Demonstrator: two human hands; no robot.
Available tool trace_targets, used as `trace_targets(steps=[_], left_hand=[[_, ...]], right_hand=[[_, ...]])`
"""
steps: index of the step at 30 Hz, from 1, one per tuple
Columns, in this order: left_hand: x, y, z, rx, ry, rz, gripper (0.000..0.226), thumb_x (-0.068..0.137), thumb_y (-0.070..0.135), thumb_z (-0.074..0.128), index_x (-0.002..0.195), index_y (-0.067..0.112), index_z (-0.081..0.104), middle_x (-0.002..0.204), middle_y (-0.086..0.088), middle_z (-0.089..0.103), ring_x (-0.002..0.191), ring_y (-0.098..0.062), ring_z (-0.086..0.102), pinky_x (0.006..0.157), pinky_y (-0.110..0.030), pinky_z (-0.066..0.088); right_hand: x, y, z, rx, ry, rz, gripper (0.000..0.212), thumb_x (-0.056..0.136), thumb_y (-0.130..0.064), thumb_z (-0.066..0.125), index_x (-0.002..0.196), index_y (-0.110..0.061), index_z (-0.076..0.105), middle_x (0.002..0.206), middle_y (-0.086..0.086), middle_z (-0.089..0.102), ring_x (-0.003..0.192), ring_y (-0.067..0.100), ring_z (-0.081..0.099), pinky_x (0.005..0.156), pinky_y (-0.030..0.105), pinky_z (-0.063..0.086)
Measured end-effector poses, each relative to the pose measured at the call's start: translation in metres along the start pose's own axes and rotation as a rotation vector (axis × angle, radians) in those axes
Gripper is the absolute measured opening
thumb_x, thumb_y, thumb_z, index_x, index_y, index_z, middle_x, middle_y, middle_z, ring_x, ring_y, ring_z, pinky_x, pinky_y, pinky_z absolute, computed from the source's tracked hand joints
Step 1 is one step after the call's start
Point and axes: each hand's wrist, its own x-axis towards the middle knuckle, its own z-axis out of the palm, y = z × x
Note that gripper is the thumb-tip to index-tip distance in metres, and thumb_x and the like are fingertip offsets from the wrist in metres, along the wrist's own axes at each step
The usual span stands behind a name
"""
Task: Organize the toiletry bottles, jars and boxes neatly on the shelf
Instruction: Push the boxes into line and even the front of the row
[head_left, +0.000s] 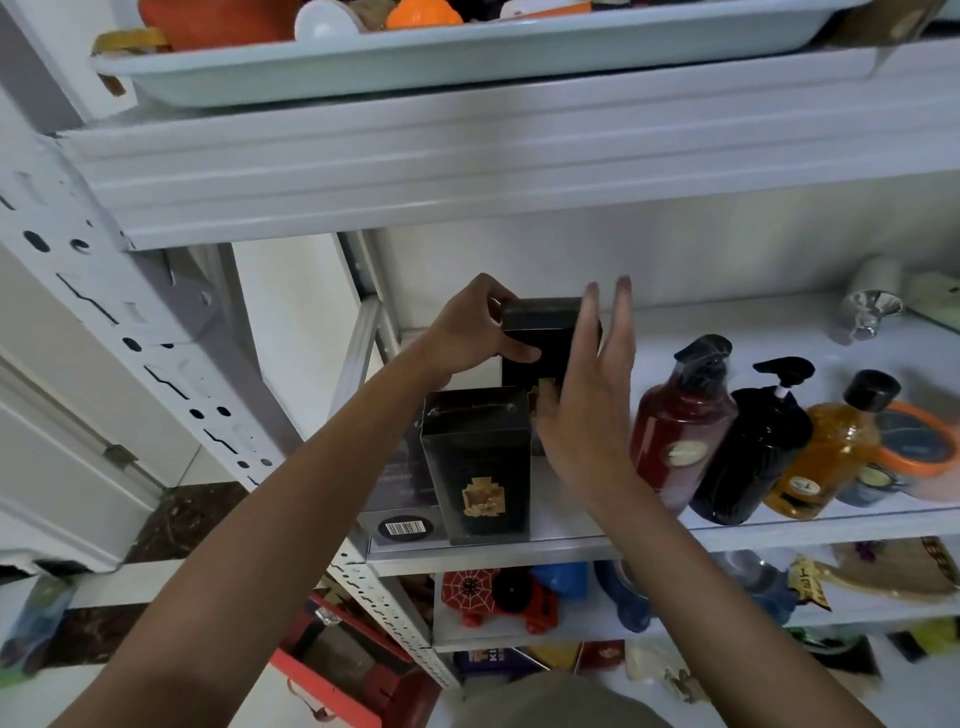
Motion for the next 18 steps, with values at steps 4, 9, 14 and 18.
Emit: trace_targets(steps=[4,9,14,18], left_hand=[[-0.006,0.008,0.002,0.021,-0.015,0.064,0.053,0.062,0.006,0.084,0.102,0.012,0.049,0.098,-0.002,0.057,0.084,-0.015,0.055,0.078,-0.031,0.049],[-0.012,0.011,0.004,0.012,-0.044,0.096,0.057,0.062,0.008,0.085,0.104,0.013,0.048,0.094,0.003,0.054,0.086,-0.015,0.056,0.079,-0.027,0.049],[-0.029,0.004,-0.007,-0.041,-0.207,0.054,0.077,0.073,0.024,0.08,0.136,0.02,0.036,0.123,0.001,0.054,0.113,-0.014,0.055,0.095,-0.029,0.047],[-0.051,-0.002,-0.019,0.23,-0.305,0.053,0.091,0.068,0.041,0.078,0.142,0.024,0.03,0.135,0.006,0.046,0.121,-0.009,0.046,0.098,-0.025,0.039]], right_hand=[[0.031,-0.008,-0.015,-0.443,-0.299,-0.202,0.087,0.082,-0.004,0.061,0.15,-0.013,0.009,0.158,0.011,-0.002,0.146,0.029,0.001,0.118,0.041,0.003],[0.068,-0.006,-0.025,-0.556,-0.526,-0.17,0.062,0.08,-0.015,0.065,0.136,-0.014,0.038,0.13,0.01,0.047,0.121,0.027,0.043,0.092,0.035,0.037],[0.072,0.001,-0.029,-0.599,-0.639,-0.128,0.056,0.076,-0.012,0.07,0.126,-0.015,0.046,0.123,0.008,0.045,0.118,0.025,0.041,0.071,0.032,0.037],[0.066,0.008,-0.024,-0.598,-0.733,-0.125,0.058,0.075,-0.01,0.069,0.128,-0.017,0.046,0.125,0.005,0.044,0.12,0.023,0.04,0.073,0.032,0.035]])
